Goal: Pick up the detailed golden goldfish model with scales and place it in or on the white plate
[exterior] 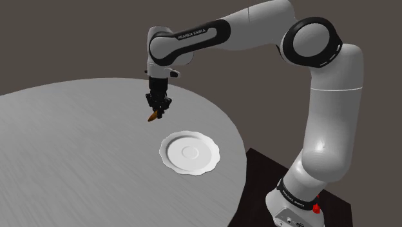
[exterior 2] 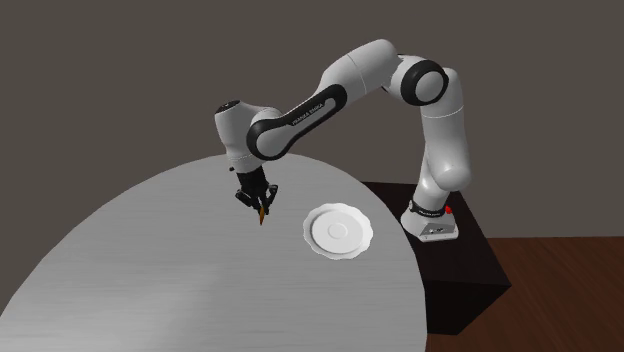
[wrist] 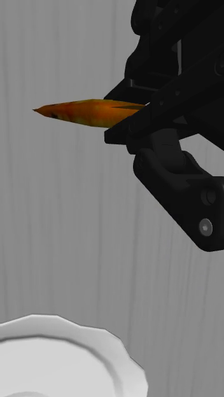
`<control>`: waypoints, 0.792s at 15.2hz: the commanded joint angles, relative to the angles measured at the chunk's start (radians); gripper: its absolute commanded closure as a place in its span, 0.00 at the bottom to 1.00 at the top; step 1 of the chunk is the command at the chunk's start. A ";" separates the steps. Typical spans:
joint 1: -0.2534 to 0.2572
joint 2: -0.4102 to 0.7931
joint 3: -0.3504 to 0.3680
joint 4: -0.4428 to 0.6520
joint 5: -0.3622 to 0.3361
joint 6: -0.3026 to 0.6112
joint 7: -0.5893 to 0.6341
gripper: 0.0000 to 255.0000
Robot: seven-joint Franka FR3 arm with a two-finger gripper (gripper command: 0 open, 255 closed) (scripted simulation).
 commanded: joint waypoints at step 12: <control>-0.003 -0.036 0.006 0.084 0.010 -0.119 0.008 1.00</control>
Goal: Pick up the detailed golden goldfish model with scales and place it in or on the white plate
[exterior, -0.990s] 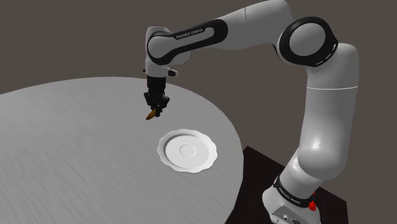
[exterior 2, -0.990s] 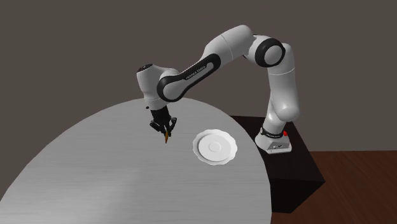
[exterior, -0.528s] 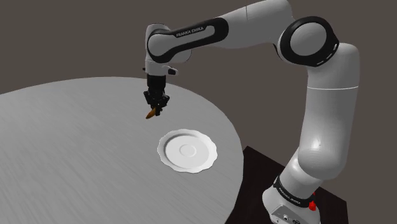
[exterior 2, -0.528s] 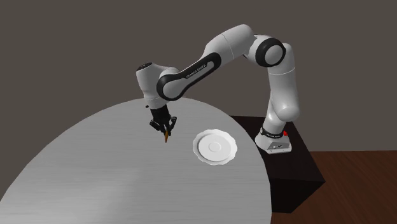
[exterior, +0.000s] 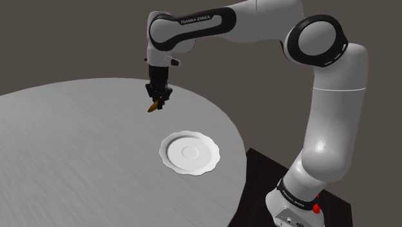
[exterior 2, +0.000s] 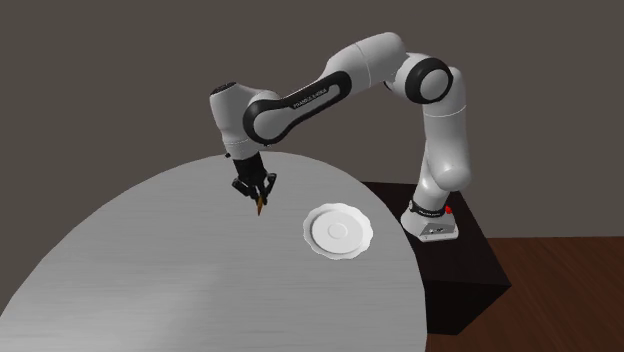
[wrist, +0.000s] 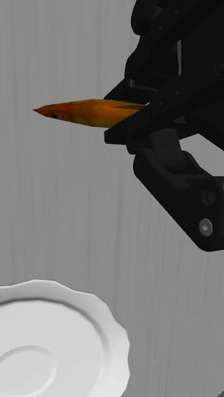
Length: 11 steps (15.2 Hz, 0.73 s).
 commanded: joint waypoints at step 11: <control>-0.011 -0.178 0.024 -0.140 0.064 -0.026 0.009 1.00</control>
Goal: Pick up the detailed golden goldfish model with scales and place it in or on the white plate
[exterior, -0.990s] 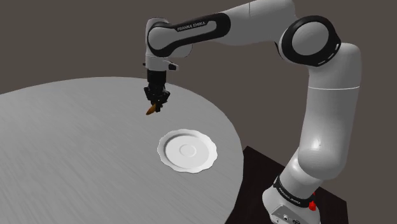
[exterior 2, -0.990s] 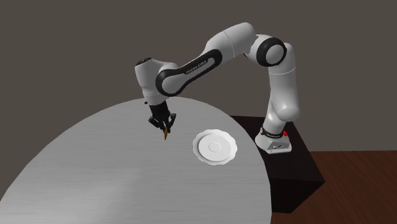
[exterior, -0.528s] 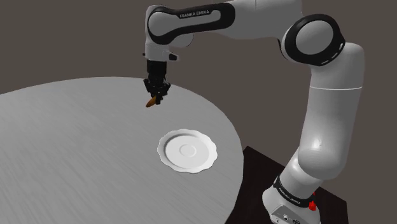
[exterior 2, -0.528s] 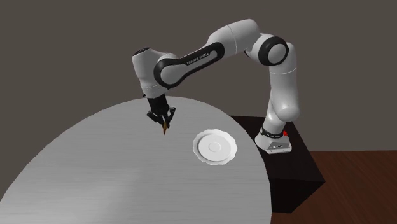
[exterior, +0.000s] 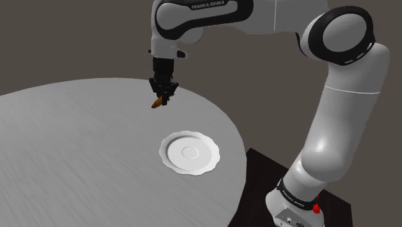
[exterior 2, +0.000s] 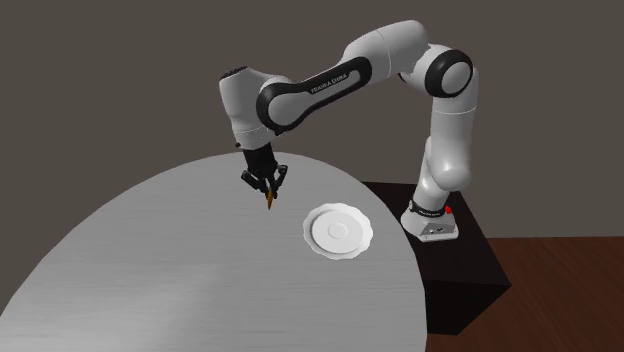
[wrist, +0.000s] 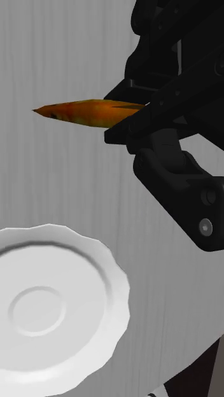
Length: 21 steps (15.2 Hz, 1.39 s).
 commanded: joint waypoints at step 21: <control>0.092 -0.561 0.078 -0.688 0.277 0.178 0.007 1.00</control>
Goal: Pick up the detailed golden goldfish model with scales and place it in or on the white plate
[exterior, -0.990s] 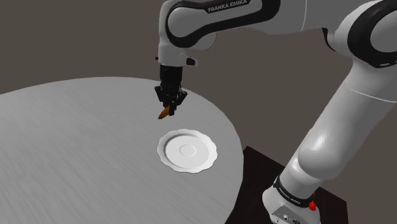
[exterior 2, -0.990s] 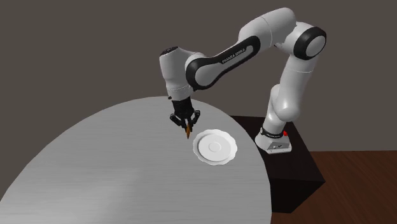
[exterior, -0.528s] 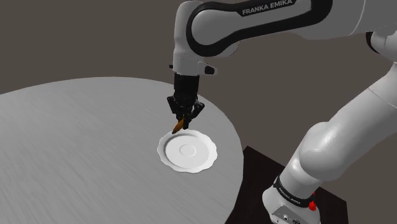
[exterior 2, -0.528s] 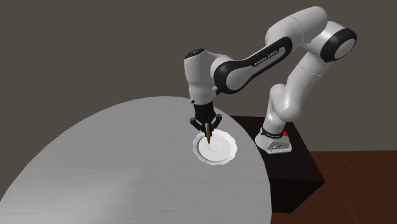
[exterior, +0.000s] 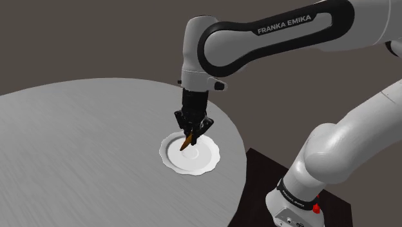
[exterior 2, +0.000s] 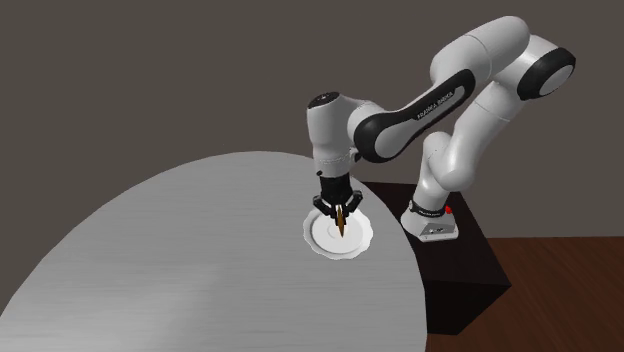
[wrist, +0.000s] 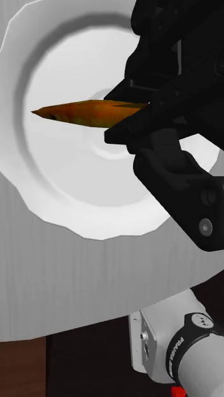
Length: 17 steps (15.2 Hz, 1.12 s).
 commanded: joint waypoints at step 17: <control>0.001 0.042 0.019 -0.064 0.006 0.105 -0.012 0.00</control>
